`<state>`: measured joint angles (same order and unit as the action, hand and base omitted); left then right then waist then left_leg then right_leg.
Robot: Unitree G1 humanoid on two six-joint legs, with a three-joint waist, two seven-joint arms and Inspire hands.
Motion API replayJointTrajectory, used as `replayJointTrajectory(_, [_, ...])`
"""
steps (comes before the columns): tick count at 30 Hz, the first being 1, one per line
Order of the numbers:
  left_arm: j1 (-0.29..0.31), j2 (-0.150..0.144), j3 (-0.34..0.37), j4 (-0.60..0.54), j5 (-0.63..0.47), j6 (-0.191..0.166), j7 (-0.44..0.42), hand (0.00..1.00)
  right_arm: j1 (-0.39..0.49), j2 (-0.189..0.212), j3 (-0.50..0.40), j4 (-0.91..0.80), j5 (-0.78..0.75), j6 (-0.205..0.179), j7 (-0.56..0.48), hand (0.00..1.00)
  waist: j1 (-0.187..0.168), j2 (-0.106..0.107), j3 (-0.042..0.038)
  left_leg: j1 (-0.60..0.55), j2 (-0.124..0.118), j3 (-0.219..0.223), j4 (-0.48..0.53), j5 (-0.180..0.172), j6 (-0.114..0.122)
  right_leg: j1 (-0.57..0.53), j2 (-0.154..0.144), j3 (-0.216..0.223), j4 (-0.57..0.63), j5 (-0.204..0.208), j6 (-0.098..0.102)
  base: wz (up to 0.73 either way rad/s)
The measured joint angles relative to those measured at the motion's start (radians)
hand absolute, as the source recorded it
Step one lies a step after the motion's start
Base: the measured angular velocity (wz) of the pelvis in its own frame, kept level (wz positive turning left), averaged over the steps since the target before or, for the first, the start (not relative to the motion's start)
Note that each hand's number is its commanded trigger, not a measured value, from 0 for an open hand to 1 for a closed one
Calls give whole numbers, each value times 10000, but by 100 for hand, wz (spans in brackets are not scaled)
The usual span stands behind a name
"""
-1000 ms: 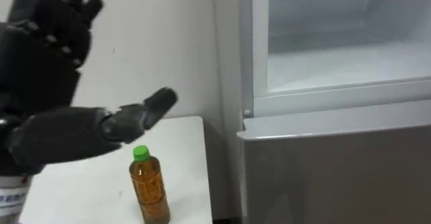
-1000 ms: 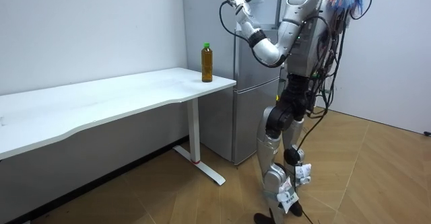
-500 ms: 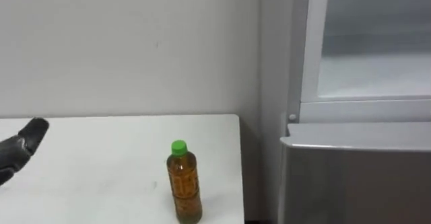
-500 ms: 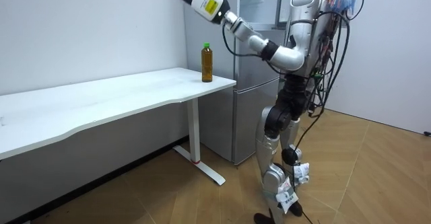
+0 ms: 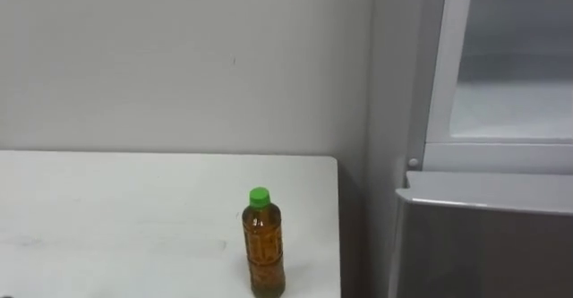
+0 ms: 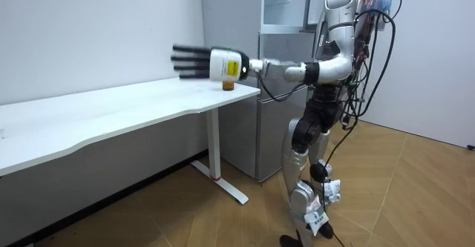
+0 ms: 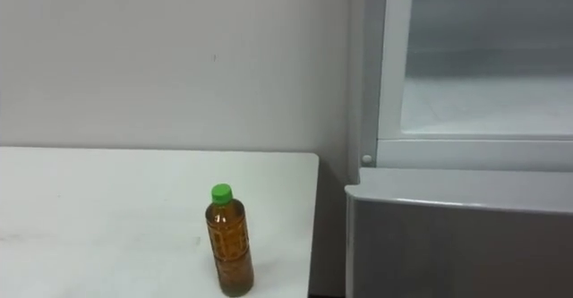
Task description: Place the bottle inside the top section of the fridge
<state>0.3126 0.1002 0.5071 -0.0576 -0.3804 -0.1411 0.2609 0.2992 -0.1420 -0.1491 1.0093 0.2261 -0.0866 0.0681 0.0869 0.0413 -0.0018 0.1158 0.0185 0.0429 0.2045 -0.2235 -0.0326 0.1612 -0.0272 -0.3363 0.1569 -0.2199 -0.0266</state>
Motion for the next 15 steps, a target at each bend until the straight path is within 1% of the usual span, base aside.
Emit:
replayJointTrajectory(1, [87, 1, -52, 664, -34, -39, 55, 0, 0, 0, -69, -3, 1, 0, 9, 0, -6, 3, -8, 37, 0, 11, -1, 0, 0, 38, -3, 7, 2, 0, 0, -6])
replayJointTrajectory(2, [145, -2, -218, 1437, -33, -81, 128, 0, 88, -2, -135, -2, 32, -2, 8, 0, -8, -4, 26, 142, 4, 94, -20, 0, 0, 86, -9, 45, 10, -1, 2, -9])
replayJointTrajectory(3, [162, -5, -290, 1836, -39, -89, 142, 0, 80, -1, -156, 2, 46, -1, 6, 0, 7, -31, 49, 173, 4, 114, -19, -1, 1, 119, -18, 47, 4, -6, 7, -8])
replayJointTrajectory(4, [248, -9, -457, 2567, -27, -99, 142, 0, 97, 2, -189, 17, 30, -1, 50, 0, -9, -39, 5, 172, -3, 123, -14, -2, 3, 127, -27, 46, -2, -25, 13, 0])
replayJointTrajectory(5, [321, -8, -630, 3260, -21, -105, 125, 0, 103, 4, -261, 21, -6, -2, 143, 0, -24, -62, 1, 173, -2, 124, -16, -5, 8, 122, -24, 57, -23, -32, 13, 0])
replayJointTrajectory(6, [337, -5, -737, 3615, -7, -119, 119, 0, 113, 2, -298, 21, -9, -2, 168, 0, -16, -74, 0, 175, -1, 128, -17, -5, 8, 115, -21, 79, -23, -32, 13, 0])
replayJointTrajectory(8, [369, -3, -1139, 5091, 77, -126, 41, 0, 141, -3, -330, 7, -185, -7, 186, 0, -80, -108, -26, 155, 3, 134, 4, -26, 43, 133, -12, 80, -25, -32, 12, 0])
replayJointTrajectory(9, [372, -9, -1227, 5421, 98, -128, 13, 0, 154, -3, -331, 8, -207, -10, 189, 0, -106, -132, -29, 174, 6, 137, 7, -39, 63, 135, -7, 81, -18, -32, 12, 0])
replayJointTrajectory(10, [351, -11, -1336, 6144, 191, -128, -131, 0, 158, -3, -331, 9, -318, -10, 200, 0, -99, -150, -37, 210, 9, 143, 1, -44, 71, 152, -1, 113, -10, -32, 12, -6])
replayJointTrajectory(11, [354, -7, -1520, 6855, 209, -134, -245, 0, 152, -10, -331, 9, -352, -21, 211, 0, -99, -165, -24, 282, 10, 135, -34, -44, 71, 191, 1, 166, 23, -31, 12, -9])
replayJointTrajectory(12, [354, -5, -1623, 7213, 209, -135, -299, 0, 153, -13, -331, 15, -349, -36, 212, 0, -103, -162, -17, 320, 10, 136, -60, -44, 71, 233, 1, 190, 25, -31, 13, -10])
replayJointTrajectory(13, [389, -2, -1858, 7882, 208, -128, -403, 0, 162, -15, -323, 45, -307, -40, 214, 0, -127, -155, -18, 389, 5, 153, -66, -53, 84, 314, 4, 241, -20, -40, 28, -6])
replayJointTrajectory(14, [464, -4, -2134, 8327, 221, -124, -526, 0, 144, -9, -309, 51, -227, -47, 218, 0, -168, -156, -15, 395, 6, 173, -63, -71, 108, 305, 2, 264, -38, -65, 44, 0])
replayJointTrajectory(15, [481, -5, -2230, 8553, 280, -122, -597, 0, 125, -8, -306, 70, -203, -50, 221, 0, -209, -159, -12, 371, 7, 199, -62, -74, 113, 284, 3, 264, -39, -68, 47, 3])
